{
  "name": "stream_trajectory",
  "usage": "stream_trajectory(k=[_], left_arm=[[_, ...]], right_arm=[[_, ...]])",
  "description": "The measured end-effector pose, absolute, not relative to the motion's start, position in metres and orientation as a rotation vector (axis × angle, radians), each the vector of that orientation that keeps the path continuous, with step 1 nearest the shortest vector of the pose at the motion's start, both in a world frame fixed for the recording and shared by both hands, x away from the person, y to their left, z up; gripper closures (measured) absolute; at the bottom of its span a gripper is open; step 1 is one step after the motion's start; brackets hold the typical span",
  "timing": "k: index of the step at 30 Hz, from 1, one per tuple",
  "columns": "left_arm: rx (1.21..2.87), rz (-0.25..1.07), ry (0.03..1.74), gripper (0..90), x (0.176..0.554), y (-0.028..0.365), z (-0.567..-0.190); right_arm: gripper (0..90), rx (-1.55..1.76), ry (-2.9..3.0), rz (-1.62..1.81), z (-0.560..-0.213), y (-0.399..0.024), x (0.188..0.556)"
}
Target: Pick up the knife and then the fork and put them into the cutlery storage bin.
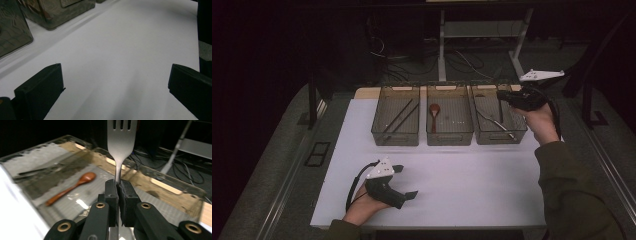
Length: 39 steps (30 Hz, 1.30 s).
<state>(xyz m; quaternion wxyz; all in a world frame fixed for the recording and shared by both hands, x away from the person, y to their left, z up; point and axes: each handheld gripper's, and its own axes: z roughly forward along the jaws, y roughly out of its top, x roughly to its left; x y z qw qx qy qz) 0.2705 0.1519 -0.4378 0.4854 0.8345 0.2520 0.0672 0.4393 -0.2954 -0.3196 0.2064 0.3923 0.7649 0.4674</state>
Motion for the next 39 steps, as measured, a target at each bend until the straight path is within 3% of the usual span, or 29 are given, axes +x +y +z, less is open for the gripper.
stream_trajectory(k=[15, 23, 39], left_arm=[[2.029, 0.162, 0.616, 0.0, 0.27, 0.153, -0.438], [2.029, 0.162, 0.621, 0.0, 0.27, 0.153, -0.438], [2.03, 0.164, 0.631, 0.0, 0.27, 0.154, -0.438]], right_arm=[[83.2, 1.27, 2.43, 0.874, -0.382, -0.307, 0.471], [49.7, 1.297, 2.332, 1.056, -0.383, -0.32, 0.455], [30.1, 1.148, 2.259, 1.284, -0.37, -0.313, 0.397]])
